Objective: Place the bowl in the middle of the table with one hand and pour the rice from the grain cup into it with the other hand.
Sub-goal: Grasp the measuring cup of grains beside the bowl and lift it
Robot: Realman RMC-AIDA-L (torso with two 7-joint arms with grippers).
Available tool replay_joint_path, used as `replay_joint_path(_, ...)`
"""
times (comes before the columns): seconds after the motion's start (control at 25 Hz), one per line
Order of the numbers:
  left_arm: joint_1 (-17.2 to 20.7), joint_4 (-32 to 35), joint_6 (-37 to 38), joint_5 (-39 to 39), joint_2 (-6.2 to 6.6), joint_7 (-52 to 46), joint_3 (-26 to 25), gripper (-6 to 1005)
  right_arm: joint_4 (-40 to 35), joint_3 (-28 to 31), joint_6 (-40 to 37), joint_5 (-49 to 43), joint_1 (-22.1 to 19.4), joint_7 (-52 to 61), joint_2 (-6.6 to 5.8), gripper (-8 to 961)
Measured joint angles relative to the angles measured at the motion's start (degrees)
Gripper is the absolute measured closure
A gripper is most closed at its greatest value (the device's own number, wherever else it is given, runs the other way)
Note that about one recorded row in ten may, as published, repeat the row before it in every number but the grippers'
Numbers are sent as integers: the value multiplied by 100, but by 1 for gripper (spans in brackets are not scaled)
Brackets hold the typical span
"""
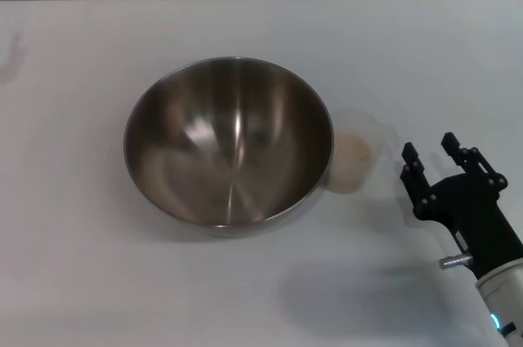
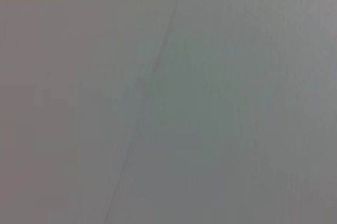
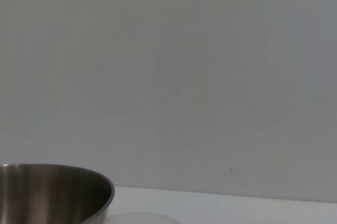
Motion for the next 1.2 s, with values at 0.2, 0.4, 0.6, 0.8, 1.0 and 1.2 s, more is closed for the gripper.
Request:
replay_joint_path(0.2,2,1,0,0,-5,3,-45,186,-240,-5,226,0,121,124,112,428)
replay_joint_path(0.4,4,1,0,0,-2,5,-51,186,-303,16,342,0,149,156,139,428)
replay_joint_path(0.6,12,6,-2,0,1,5,-61,186,-476,12,452,-1,217,337,207,427)
replay_joint_path(0.8,19,6,-5,0,4,5,-73,186,-547,30,479,0,297,351,227,428)
replay_joint_path(1.0,19,6,-3,0,4,4,-78,186,-573,47,558,24,354,353,230,427)
replay_joint_path(1.2,19,5,0,0,4,4,-79,186,-694,49,600,37,425,459,235,428)
